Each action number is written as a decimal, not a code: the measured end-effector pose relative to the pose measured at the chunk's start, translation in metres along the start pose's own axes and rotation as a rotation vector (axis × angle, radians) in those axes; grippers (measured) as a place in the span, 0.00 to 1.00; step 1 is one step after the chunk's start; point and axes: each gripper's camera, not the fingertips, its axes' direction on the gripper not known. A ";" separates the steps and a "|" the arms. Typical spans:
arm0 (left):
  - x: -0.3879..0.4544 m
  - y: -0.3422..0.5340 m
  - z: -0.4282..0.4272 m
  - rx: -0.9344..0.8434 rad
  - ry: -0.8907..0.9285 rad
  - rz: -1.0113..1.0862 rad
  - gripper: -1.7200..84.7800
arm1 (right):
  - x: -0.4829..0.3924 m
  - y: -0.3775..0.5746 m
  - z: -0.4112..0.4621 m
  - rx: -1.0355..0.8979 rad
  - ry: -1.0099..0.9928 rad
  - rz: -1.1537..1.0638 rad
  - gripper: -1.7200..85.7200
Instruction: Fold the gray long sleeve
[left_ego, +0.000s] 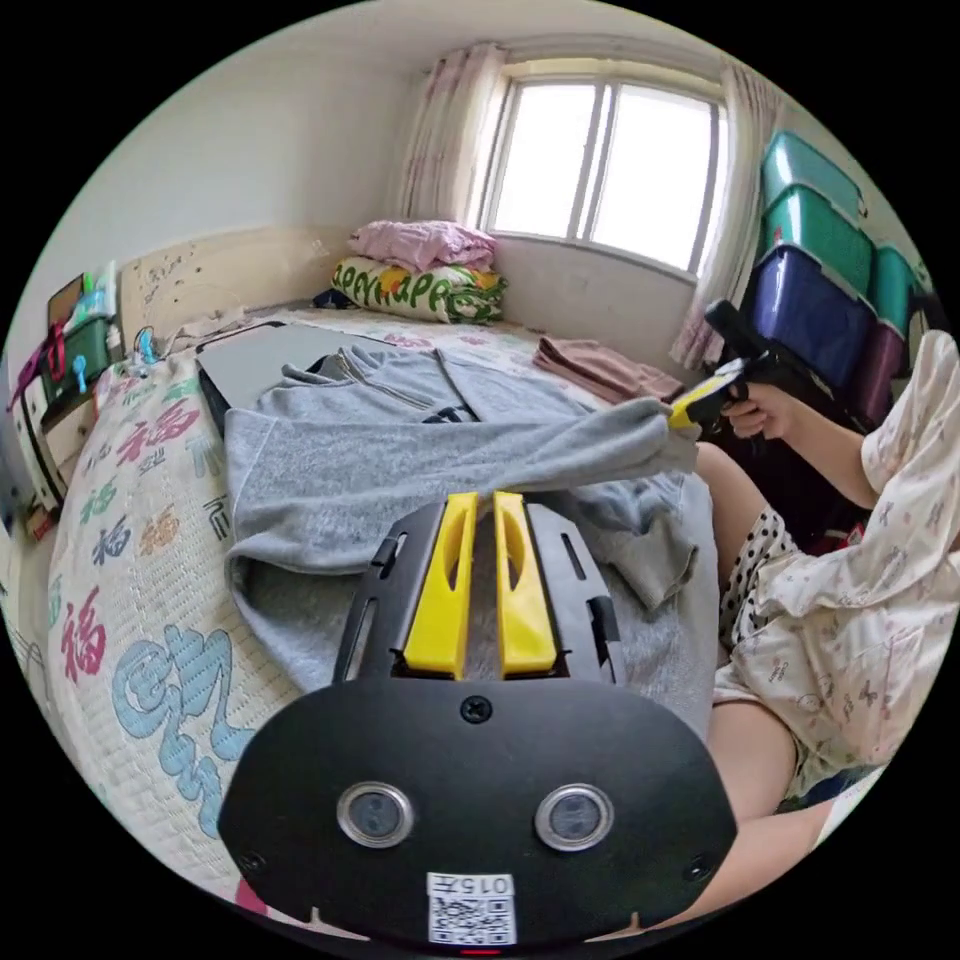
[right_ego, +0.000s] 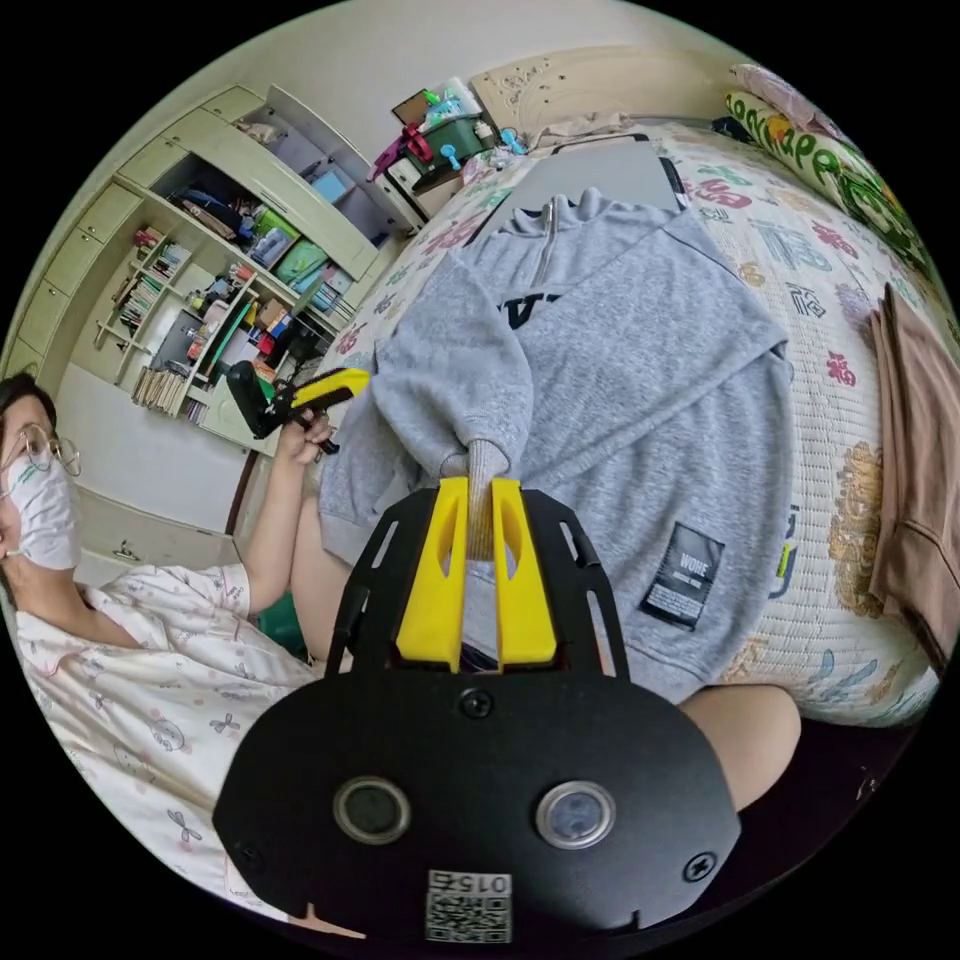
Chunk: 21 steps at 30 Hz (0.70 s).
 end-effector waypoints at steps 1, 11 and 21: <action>-0.029 0.021 -0.014 0.042 -0.028 -0.094 0.04 | 0.001 0.000 0.006 -0.041 0.011 0.000 0.08; -0.235 0.247 -0.071 0.252 0.035 -0.853 0.13 | -0.016 -0.069 0.035 -0.006 0.102 -0.001 0.10; -0.285 0.331 -0.072 0.276 -0.074 -0.969 0.14 | -0.125 -0.296 0.203 -0.090 0.030 -0.253 0.14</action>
